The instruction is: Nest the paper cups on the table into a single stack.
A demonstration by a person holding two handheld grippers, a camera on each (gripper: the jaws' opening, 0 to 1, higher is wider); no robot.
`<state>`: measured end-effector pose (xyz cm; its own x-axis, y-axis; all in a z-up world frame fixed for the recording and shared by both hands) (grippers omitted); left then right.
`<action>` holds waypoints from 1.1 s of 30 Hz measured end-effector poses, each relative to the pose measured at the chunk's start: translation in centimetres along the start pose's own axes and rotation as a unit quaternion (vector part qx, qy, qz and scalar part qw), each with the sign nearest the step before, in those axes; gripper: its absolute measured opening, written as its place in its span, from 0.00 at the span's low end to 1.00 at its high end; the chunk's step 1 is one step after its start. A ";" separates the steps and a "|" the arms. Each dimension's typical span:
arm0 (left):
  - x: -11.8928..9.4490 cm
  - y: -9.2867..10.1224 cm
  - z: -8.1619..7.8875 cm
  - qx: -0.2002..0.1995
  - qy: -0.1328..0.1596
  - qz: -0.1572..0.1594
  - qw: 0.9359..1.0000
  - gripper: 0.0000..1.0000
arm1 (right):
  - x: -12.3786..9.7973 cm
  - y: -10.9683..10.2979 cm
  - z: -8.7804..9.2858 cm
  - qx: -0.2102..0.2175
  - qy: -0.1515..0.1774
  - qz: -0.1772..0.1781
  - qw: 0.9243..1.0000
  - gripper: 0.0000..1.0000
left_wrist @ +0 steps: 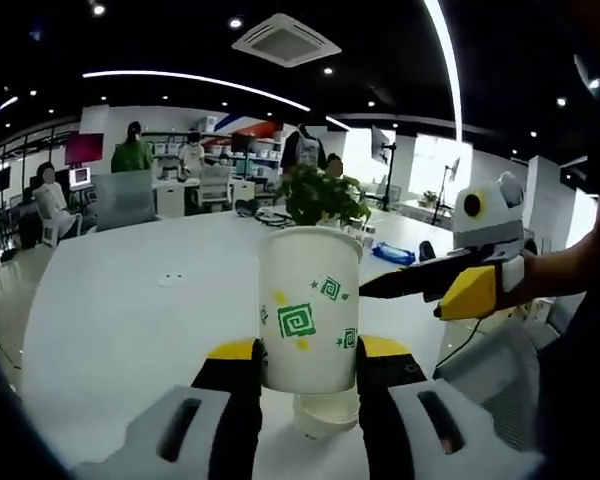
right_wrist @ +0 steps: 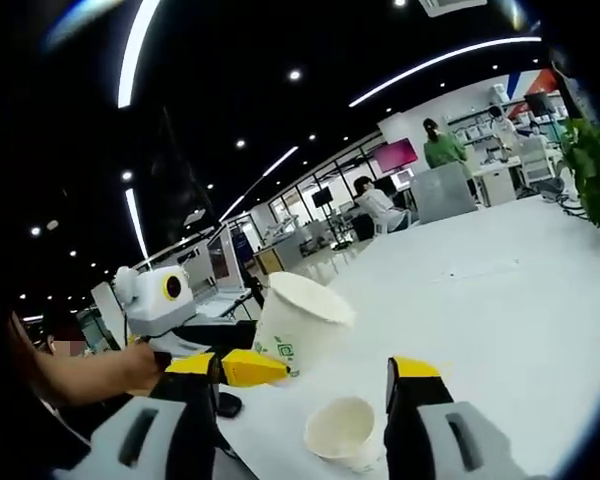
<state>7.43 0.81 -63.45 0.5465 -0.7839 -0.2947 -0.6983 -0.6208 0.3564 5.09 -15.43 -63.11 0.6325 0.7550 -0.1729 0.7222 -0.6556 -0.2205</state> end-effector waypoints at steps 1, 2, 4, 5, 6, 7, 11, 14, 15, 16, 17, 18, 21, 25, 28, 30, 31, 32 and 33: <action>0.0 0.4 0.1 0.004 0.000 0.006 1.000 0.35 | 0.1 -0.1 0.0 0.001 0.000 -0.002 1.000 0.66; 0.0 0.6 0.2 0.007 0.001 0.011 1.000 0.35 | 0.1 -0.2 -0.1 0.002 0.001 -0.004 1.000 0.65; -0.1 1.1 0.4 0.007 0.003 0.021 1.000 0.35 | 0.3 -0.3 -0.2 0.002 0.001 -0.007 1.000 0.64; -0.1 1.4 0.4 0.007 0.005 0.025 1.000 0.35 | 0.3 -0.3 -0.2 0.002 0.001 -0.008 1.000 0.64; -0.2 1.6 0.5 0.006 0.006 0.030 1.000 0.35 | 0.3 -0.4 -0.3 0.003 0.003 -0.010 1.000 0.63; -0.2 1.8 0.6 0.006 0.007 0.035 0.999 0.35 | 0.4 -0.4 -0.4 0.004 0.004 -0.011 1.000 0.62; -0.2 2.1 1.0 0.014 -0.001 0.053 0.998 0.35 | 0.4 -0.4 -0.5 0.006 0.005 -0.016 1.000 0.59; -0.3 2.6 1.3 0.046 -0.010 0.068 0.997 0.35 | 0.5 -0.5 -0.6 0.010 0.005 -0.023 1.000 0.56; -0.3 2.7 1.4 0.051 -0.013 0.069 0.996 0.35 | 0.5 -0.5 -0.6 0.011 0.005 -0.026 1.000 0.55; -0.3 2.7 1.5 0.057 -0.017 0.071 0.996 0.35 | 0.5 -0.5 -0.6 0.012 0.004 -0.028 1.000 0.54; -0.2 2.8 1.6 0.066 -0.024 0.071 0.995 0.35 | 0.5 -0.5 -0.5 0.013 0.004 -0.029 0.999 0.54; -0.2 2.8 1.6 0.070 -0.024 0.070 0.995 0.35 | 0.5 -0.6 -0.5 0.013 0.003 -0.030 0.999 0.54; -0.3 2.9 1.7 0.080 -0.022 0.076 0.994 0.35 | 0.3 -0.6 -0.4 0.024 0.003 -0.035 0.999 0.53; -0.4 3.2 1.7 0.093 -0.025 0.090 0.991 0.35 | 0.3 -0.7 -0.3 0.021 -0.002 -0.045 0.999 0.53; -0.5 3.1 1.7 0.097 -0.022 0.105 0.989 0.35 | 0.4 -0.9 -0.2 0.018 -0.011 -0.052 0.998 0.55; -0.4 2.8 1.7 0.104 -0.029 0.099 0.989 0.35 | 0.5 -1.0 -0.1 0.024 -0.011 -0.053 0.998 0.55; -0.4 2.7 1.7 0.104 -0.029 0.099 0.989 0.35 | 0.5 -1.0 -0.1 0.024 -0.013 -0.052 0.998 0.54; -0.4 2.6 1.7 0.103 -0.030 0.099 0.989 0.35 | 0.5 -1.0 -0.1 0.022 -0.014 -0.051 0.998 0.53; -0.4 2.6 1.8 0.102 -0.030 0.099 0.989 0.35 | 0.5 -1.0 -0.1 0.020 -0.015 -0.051 0.998 0.53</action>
Point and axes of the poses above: the point that each gripper's makers call its tool centre point, and the gripper's own axes: x roughly forward along the fingers, y roughly to its right, z roughly out of its underside, the point moved 8 cm from there along -x, roughly backward along the fingers, and after that the axes turned 13 degrees about -x, right-handed, at the moved point
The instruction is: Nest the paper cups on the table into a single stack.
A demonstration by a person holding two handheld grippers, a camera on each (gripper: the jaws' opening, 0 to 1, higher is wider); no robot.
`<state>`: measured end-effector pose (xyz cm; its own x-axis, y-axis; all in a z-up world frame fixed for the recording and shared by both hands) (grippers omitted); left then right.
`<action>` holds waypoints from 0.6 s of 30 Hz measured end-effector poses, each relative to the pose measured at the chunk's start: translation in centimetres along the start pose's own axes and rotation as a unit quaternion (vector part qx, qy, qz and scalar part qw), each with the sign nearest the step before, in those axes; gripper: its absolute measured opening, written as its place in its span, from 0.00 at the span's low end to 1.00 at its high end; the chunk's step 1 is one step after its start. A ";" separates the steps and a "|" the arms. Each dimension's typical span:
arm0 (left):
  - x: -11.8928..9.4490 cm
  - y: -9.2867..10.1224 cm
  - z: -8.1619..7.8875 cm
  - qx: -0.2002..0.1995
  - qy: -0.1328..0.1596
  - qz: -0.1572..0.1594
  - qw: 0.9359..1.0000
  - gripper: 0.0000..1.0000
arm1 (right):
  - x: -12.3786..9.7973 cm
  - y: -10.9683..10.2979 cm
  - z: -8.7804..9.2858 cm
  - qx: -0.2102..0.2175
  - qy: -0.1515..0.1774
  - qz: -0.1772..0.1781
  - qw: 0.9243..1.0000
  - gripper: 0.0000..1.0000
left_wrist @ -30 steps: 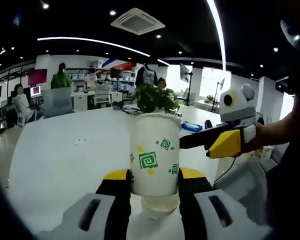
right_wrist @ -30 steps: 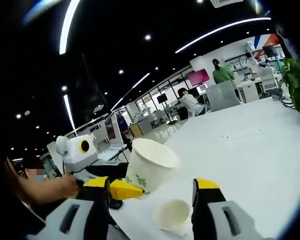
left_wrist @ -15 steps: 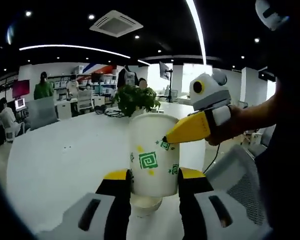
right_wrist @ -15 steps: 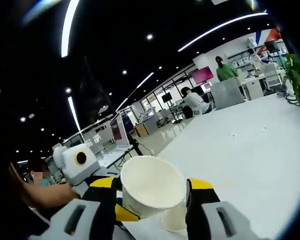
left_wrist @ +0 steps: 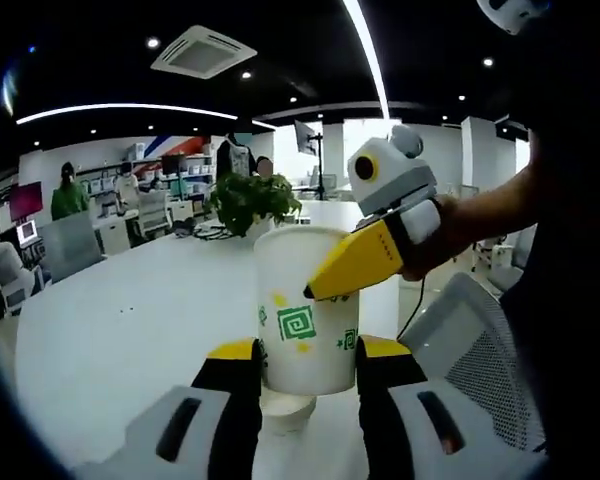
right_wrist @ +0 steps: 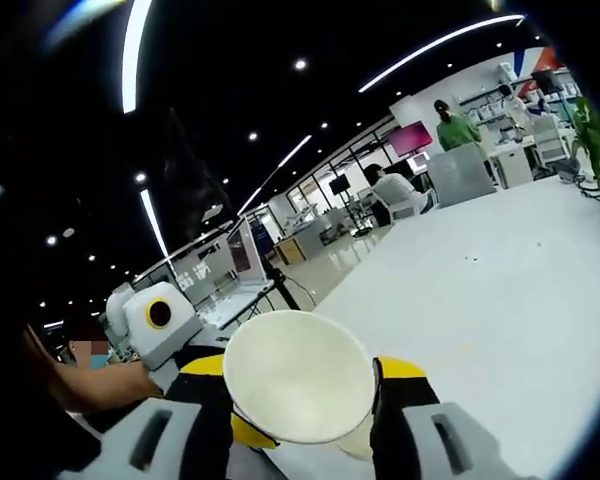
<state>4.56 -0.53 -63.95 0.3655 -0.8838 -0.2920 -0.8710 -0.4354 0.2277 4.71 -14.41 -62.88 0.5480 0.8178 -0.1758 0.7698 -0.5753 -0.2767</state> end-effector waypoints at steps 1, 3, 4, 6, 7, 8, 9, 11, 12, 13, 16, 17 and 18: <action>0.0 0.0 0.0 -0.002 0.000 0.000 1.000 0.35 | 0.0 0.0 0.0 -0.003 -0.002 0.000 1.000 0.52; -0.1 -0.1 0.2 -0.001 -0.001 -0.001 1.000 0.36 | 0.0 -0.2 0.0 -0.014 -0.008 -0.001 1.000 0.50; -0.2 -0.3 0.4 -0.001 -0.002 -0.001 1.000 0.36 | 0.0 -0.2 0.0 -0.020 -0.011 -0.001 1.000 0.49; -0.2 -0.3 0.6 -0.006 -0.009 -0.002 1.000 0.36 | 0.1 -0.4 0.1 -0.039 -0.022 0.000 0.999 0.48; -0.2 -0.4 0.7 -0.006 -0.010 -0.002 1.000 0.36 | 0.1 -0.5 0.1 -0.041 -0.023 0.000 0.999 0.48; -0.1 -0.2 0.8 -0.008 -0.016 -0.004 1.000 0.36 | 0.2 -0.7 0.2 -0.056 -0.031 0.001 0.998 0.48; -0.1 -0.2 0.9 -0.008 -0.018 -0.004 1.000 0.36 | 0.3 -0.8 0.2 -0.061 -0.032 0.001 0.998 0.48; 0.0 0.1 0.9 -0.009 -0.020 -0.006 1.000 0.36 | 0.3 -0.9 0.3 -0.068 -0.034 0.003 0.997 0.48; 0.1 0.3 0.9 -0.011 -0.020 -0.007 1.000 0.37 | 0.3 -0.9 0.3 -0.069 -0.035 0.003 0.997 0.48; 0.1 0.3 0.9 -0.016 -0.020 -0.006 1.000 0.36 | 0.3 -0.8 0.2 -0.070 -0.035 0.004 0.997 0.48; 0.2 0.5 0.7 -0.018 -0.020 -0.006 1.000 0.36 | 0.3 -0.8 0.2 -0.072 -0.034 0.006 0.997 0.48; 0.2 0.5 0.7 -0.018 -0.020 -0.006 1.000 0.36 | 0.3 -0.7 0.2 -0.073 -0.034 0.007 0.997 0.48; 0.2 0.5 0.7 -0.019 -0.021 -0.006 1.000 0.36 | 0.3 -0.7 0.1 -0.075 -0.034 0.008 0.997 0.48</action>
Point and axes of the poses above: the point that each gripper's makers call its tool centre point, and the gripper's own axes: x roughly forward along the fingers, y roughly to its right, z roughly out of its underside, the point moved 8 cm from there along -x, roughly backward along the fingers, and after that the axes turned 13 degrees about -x, right-handed, at the moved point
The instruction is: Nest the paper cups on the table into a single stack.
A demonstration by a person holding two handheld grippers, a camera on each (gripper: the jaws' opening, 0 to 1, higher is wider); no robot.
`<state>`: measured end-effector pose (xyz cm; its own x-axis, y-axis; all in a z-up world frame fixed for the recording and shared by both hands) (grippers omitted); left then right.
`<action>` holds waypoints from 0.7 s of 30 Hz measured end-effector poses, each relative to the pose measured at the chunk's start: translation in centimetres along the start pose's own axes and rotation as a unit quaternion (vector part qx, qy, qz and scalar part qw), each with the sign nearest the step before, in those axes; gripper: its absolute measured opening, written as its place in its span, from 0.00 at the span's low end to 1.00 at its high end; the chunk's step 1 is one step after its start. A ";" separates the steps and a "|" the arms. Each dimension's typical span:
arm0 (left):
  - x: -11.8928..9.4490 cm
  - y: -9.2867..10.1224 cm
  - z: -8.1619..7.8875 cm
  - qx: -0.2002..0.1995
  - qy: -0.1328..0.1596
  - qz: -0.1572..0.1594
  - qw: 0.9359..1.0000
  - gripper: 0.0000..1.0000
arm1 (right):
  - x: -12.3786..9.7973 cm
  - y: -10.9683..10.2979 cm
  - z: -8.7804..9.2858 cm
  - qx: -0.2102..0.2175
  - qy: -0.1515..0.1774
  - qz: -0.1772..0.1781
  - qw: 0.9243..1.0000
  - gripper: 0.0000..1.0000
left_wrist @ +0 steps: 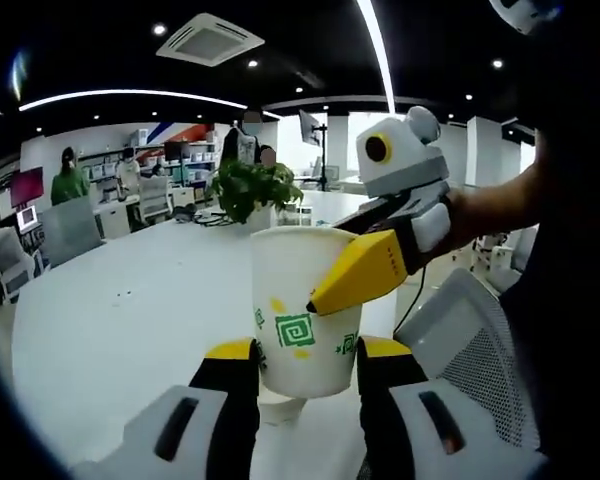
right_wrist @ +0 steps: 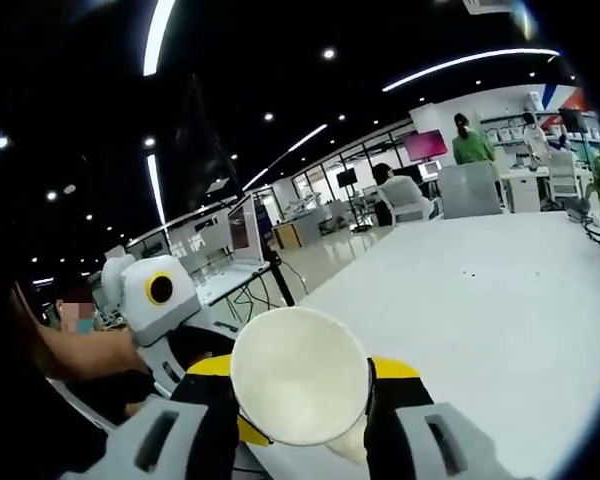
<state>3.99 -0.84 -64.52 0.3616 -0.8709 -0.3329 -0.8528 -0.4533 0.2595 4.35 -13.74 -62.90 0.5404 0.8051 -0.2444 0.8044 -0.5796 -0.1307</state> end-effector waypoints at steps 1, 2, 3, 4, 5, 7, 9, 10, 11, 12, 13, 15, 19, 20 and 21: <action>0.0 0.0 0.0 -0.002 0.000 -0.001 1.000 0.36 | 0.0 0.0 0.0 -0.001 0.000 0.001 1.000 0.48; 0.0 0.0 -0.1 -0.003 0.001 -0.002 1.000 0.36 | 0.0 0.1 0.0 -0.002 0.000 0.004 1.000 0.48; 0.0 0.0 -0.2 -0.004 0.003 -0.002 1.000 0.36 | 0.0 0.2 -0.1 -0.003 0.001 0.005 1.000 0.48; 0.1 0.1 -0.3 -0.005 0.005 -0.003 1.000 0.37 | 0.0 0.3 -0.1 -0.003 0.002 0.008 1.000 0.48; 0.1 0.1 -0.4 -0.006 0.007 -0.003 1.000 0.37 | -0.1 0.4 -0.1 -0.002 0.004 0.010 1.000 0.48; 0.1 0.1 -0.5 -0.011 0.011 -0.004 1.000 0.39 | -0.1 0.6 -0.1 -0.001 0.004 0.013 1.000 0.48; 0.0 0.0 -0.4 -0.009 0.005 -0.008 1.000 0.39 | -0.2 0.7 0.1 -0.003 0.002 0.016 1.000 0.48; -0.1 0.0 -0.3 -0.007 -0.001 -0.009 1.000 0.40 | -0.2 0.7 0.1 -0.003 0.001 0.017 1.000 0.48; -0.1 0.0 -0.2 -0.008 -0.004 -0.009 1.000 0.40 | -0.2 0.7 0.2 -0.005 0.000 0.018 1.000 0.48; -0.2 0.1 -0.1 -0.009 -0.005 -0.010 1.000 0.41 | -0.2 0.8 0.2 -0.007 -0.002 0.019 1.000 0.48; -0.3 0.1 0.1 -0.011 -0.005 -0.010 1.000 0.41 | -0.3 0.9 0.3 -0.012 -0.005 0.021 1.000 0.48; -0.6 0.1 0.3 -0.015 -0.007 -0.011 1.000 0.43 | -0.3 1.0 0.5 -0.018 -0.009 0.023 1.000 0.48; -1.1 0.0 0.8 -0.026 -0.007 -0.020 0.999 0.44 | -0.1 1.4 0.7 -0.028 -0.012 0.028 0.999 0.48; -1.3 -0.1 0.9 -0.029 -0.006 -0.022 0.999 0.44 | -0.1 1.5 0.7 -0.030 -0.013 0.029 0.999 0.48; -1.4 -0.2 0.9 -0.031 -0.005 -0.024 0.999 0.45 | 0.0 1.5 0.7 -0.033 -0.013 0.030 0.999 0.48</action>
Point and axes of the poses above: the point that each gripper's makers call its tool centre point, and the gripper's own axes: x roughly forward along the fingers, y roughly to its right, z roughly out of its underside, the point moved 8 cm from there along -x, roughly backward along the fingers, and after that the axes turned 13 degrees about -x, right-handed, at the moved point
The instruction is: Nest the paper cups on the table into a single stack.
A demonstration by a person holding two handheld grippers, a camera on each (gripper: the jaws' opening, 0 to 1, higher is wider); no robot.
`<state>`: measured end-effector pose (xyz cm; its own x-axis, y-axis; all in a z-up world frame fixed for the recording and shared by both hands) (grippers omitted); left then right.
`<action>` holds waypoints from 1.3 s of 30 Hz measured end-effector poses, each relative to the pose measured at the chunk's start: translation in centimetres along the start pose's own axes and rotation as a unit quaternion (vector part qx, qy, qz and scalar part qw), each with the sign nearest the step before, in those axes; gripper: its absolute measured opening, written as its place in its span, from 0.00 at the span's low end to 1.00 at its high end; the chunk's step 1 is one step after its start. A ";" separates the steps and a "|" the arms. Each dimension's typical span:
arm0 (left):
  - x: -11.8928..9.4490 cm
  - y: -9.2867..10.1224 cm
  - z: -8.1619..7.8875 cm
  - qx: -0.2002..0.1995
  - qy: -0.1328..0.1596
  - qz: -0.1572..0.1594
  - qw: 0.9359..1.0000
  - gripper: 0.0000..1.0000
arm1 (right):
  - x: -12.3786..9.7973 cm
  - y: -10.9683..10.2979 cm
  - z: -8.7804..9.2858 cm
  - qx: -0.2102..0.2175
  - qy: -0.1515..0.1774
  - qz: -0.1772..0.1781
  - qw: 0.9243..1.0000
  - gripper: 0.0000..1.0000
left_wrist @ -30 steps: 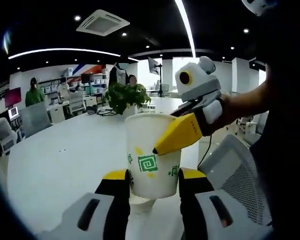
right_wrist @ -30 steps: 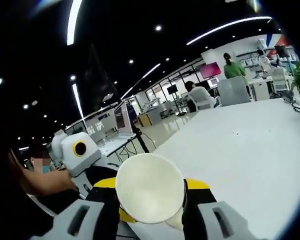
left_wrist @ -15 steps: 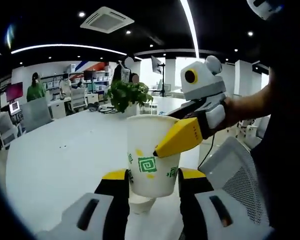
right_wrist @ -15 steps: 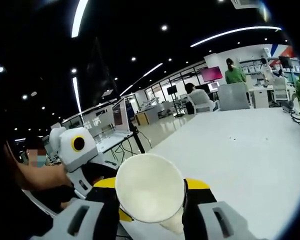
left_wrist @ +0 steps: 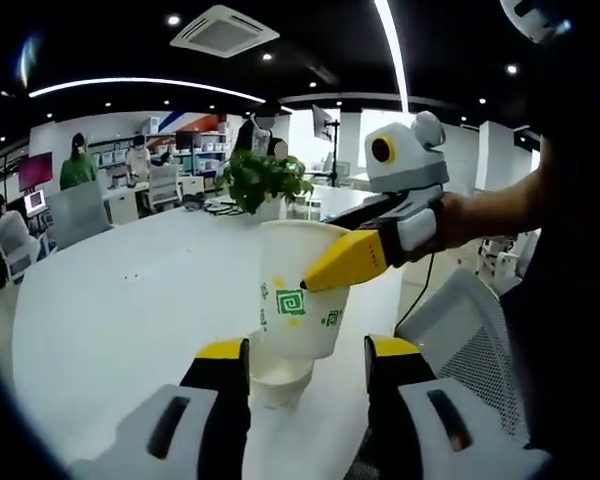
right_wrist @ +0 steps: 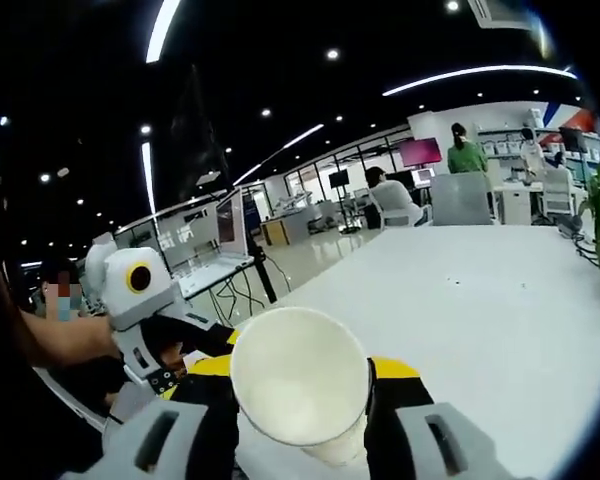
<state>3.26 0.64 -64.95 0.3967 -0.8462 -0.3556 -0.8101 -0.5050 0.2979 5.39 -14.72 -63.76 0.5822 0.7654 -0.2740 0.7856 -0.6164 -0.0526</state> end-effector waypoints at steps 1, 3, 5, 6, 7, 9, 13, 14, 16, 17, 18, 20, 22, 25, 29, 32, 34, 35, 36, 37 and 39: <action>-0.2 -0.1 0.1 -0.001 0.002 -0.004 1.000 0.46 | 0.1 0.1 0.0 -0.002 0.001 0.001 1.000 0.48; -0.4 -0.3 0.3 -0.008 0.003 -0.008 1.000 0.47 | 0.4 0.2 0.1 -0.010 -0.002 0.004 1.000 0.48; -0.7 -0.4 0.5 -0.009 0.002 -0.014 1.000 0.47 | 0.7 0.4 0.3 -0.026 -0.010 0.007 1.000 0.48; -0.8 -0.5 0.6 -0.009 0.001 -0.016 1.000 0.47 | 0.8 0.4 0.4 -0.031 -0.012 0.006 0.999 0.48; -0.9 -0.6 0.8 -0.011 0.000 -0.019 1.000 0.47 | 0.9 0.4 0.5 -0.039 -0.015 0.006 0.999 0.48; -1.0 -0.6 0.8 -0.013 0.000 -0.021 1.000 0.47 | 1.1 0.4 0.7 -0.050 -0.021 0.006 0.998 0.48; -1.2 -0.6 1.3 -0.022 0.000 -0.023 1.000 0.47 | 1.4 0.5 1.2 -0.063 -0.030 0.005 0.998 0.49; -1.2 -0.6 1.3 -0.025 0.001 -0.022 0.999 0.47 | 1.5 0.5 1.4 -0.065 -0.032 0.003 0.997 0.49; -1.2 -0.6 1.4 -0.027 0.001 -0.023 0.999 0.47 | 1.7 0.5 1.7 -0.072 -0.037 0.003 0.997 0.49; -1.2 -0.7 1.4 -0.027 0.001 -0.023 0.999 0.47 | 1.7 0.5 1.8 -0.076 -0.039 0.003 0.996 0.49; -1.3 -0.7 1.5 -0.028 0.001 -0.024 0.999 0.47 | 1.8 0.5 1.9 -0.080 -0.040 0.003 0.996 0.49; -1.2 -0.7 1.5 -0.029 0.001 -0.024 0.999 0.47 | 2.0 0.5 1.9 -0.091 -0.039 0.006 0.995 0.49; -1.3 -0.8 1.6 -0.030 0.000 -0.024 0.999 0.47 | 2.1 0.5 2.0 -0.099 -0.042 0.008 0.994 0.49; -1.1 -0.6 1.7 -0.030 -0.003 -0.023 0.999 0.47 | 2.3 0.6 2.1 -0.108 -0.042 0.014 0.993 0.49; -1.0 -0.4 1.8 -0.030 -0.007 -0.024 0.999 0.46 | 2.7 0.7 2.6 -0.126 -0.051 0.017 0.991 0.49; -1.0 -0.3 2.0 -0.030 -0.011 -0.026 0.999 0.46 | 2.9 0.5 2.9 -0.134 -0.054 0.013 0.989 0.50; -1.0 -0.2 2.1 -0.030 -0.013 -0.027 0.999 0.46 | 3.2 0.4 3.2 -0.149 -0.064 0.007 0.987 0.50; -1.0 -0.2 2.1 -0.030 -0.013 -0.028 0.999 0.46 | 3.4 0.4 3.3 -0.155 -0.070 0.003 0.985 0.50; -1.1 -0.2 2.2 -0.029 -0.015 -0.028 0.999 0.46 | 3.5 0.3 3.4 -0.158 -0.073 0.002 0.985 0.50; -1.1 -0.3 2.3 -0.030 -0.016 -0.029 0.999 0.46 | 3.6 0.2 3.5 -0.163 -0.075 0.000 0.984 0.51; -1.2 -0.3 2.4 -0.030 -0.018 -0.030 0.999 0.45 | 3.7 0.2 3.7 -0.164 -0.079 -0.003 0.983 0.51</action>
<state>2.01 2.20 -66.77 0.4270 -0.8079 -0.4061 -0.7577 -0.5648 0.3269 6.91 -12.65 -68.34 0.5574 0.7154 -0.4212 0.8296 -0.4991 0.2501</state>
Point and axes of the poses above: the point that each gripper's makers call its tool centre point, and the gripper's own axes: x roughly forward along the fingers, y roughly to its right, z roughly out of its underside, the point moved 8 cm from there along -x, roughly backward along the fingers, and after that the axes turned 13 degrees about -x, right-handed, at the moved point
